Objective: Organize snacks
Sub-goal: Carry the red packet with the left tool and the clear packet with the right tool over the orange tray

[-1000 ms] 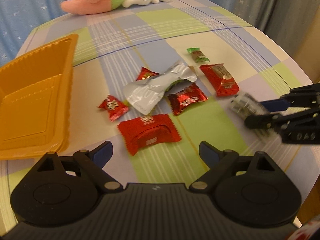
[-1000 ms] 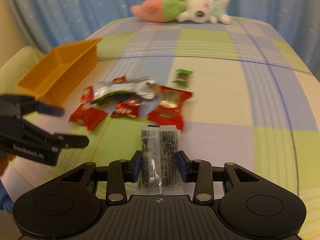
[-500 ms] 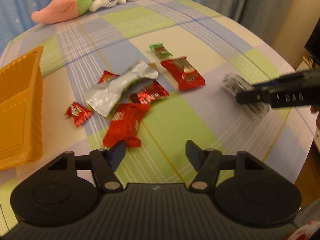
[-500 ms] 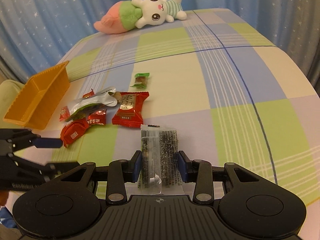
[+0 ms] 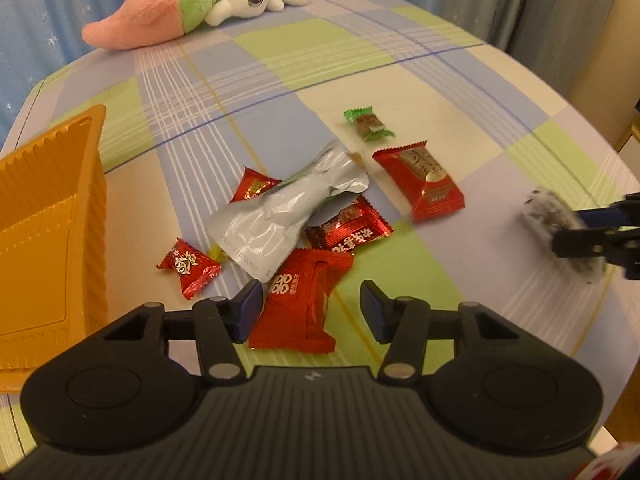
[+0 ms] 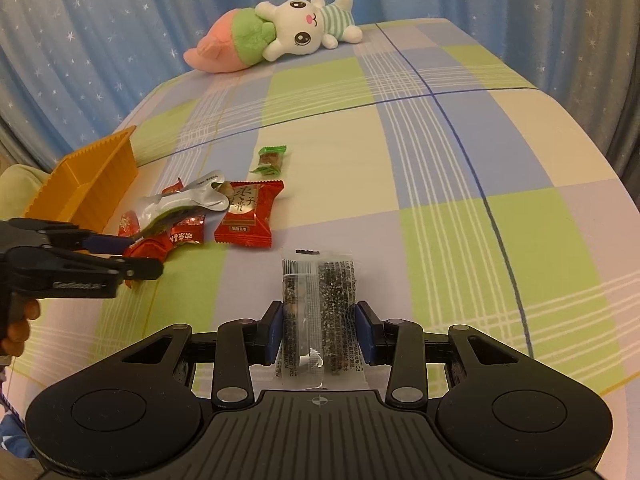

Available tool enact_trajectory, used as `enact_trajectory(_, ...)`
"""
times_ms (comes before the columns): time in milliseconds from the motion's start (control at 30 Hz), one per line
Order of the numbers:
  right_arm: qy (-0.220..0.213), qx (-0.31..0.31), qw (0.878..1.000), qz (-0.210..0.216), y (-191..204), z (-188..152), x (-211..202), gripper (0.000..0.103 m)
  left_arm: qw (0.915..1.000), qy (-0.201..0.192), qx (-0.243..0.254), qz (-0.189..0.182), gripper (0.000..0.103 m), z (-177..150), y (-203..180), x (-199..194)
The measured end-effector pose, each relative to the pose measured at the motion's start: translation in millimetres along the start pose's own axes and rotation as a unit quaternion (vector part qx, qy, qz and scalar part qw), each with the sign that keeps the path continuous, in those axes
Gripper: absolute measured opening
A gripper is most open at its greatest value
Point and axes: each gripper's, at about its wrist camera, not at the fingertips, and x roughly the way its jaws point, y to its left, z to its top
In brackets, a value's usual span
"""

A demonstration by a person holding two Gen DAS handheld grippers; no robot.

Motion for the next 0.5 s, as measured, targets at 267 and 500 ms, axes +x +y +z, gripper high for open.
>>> enact_trajectory(267, -0.004, -0.001, 1.000, 0.008, -11, -12, -19, 0.038, 0.9992, 0.004, -0.035, 0.021, 0.026, -2, -7, 0)
enact_trajectory(500, -0.009, -0.014, 0.999, 0.033, -17, -22, -39, 0.038, 0.9967, -0.016, -0.070, 0.039, 0.024, -20, -26, -30)
